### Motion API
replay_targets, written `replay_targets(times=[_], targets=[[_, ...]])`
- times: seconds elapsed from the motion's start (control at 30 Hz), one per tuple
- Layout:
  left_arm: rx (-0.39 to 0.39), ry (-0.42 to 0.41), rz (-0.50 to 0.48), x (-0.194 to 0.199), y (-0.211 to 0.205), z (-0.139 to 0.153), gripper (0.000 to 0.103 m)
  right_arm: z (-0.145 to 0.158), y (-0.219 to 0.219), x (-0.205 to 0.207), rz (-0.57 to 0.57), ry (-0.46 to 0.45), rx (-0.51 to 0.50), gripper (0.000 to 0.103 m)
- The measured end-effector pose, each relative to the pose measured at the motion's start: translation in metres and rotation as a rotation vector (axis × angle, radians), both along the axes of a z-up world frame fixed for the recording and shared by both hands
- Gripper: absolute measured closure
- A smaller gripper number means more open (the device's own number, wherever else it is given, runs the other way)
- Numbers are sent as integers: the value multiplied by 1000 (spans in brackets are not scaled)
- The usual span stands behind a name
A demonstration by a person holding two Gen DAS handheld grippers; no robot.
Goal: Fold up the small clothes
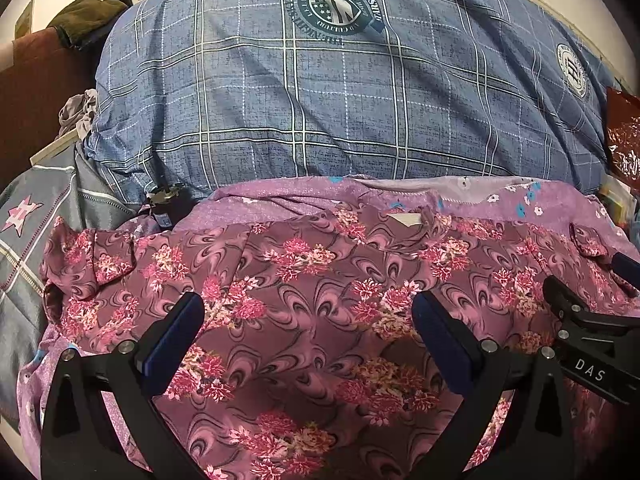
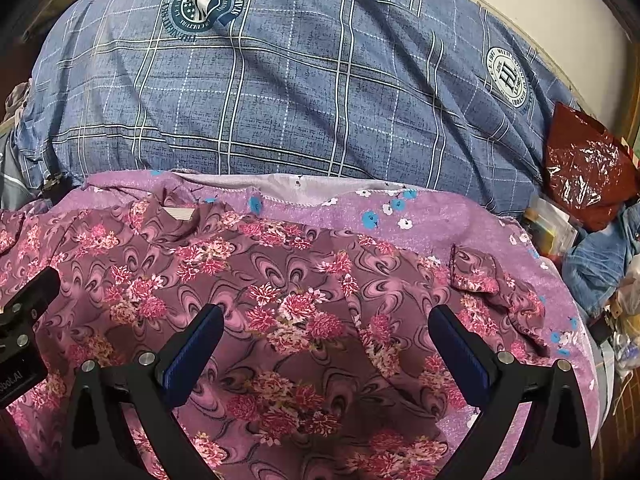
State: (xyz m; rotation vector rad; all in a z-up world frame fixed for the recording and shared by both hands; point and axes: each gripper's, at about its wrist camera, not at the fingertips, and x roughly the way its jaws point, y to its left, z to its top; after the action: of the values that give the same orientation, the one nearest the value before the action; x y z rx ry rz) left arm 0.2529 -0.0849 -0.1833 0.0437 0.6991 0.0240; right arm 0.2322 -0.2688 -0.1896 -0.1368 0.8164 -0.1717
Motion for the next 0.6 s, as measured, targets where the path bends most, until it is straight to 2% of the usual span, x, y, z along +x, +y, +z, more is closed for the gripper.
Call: replay_targets(times=[0.6], targets=[[0,2,2,1,0,0,0,2,1,-2,5,-7,-2,1]])
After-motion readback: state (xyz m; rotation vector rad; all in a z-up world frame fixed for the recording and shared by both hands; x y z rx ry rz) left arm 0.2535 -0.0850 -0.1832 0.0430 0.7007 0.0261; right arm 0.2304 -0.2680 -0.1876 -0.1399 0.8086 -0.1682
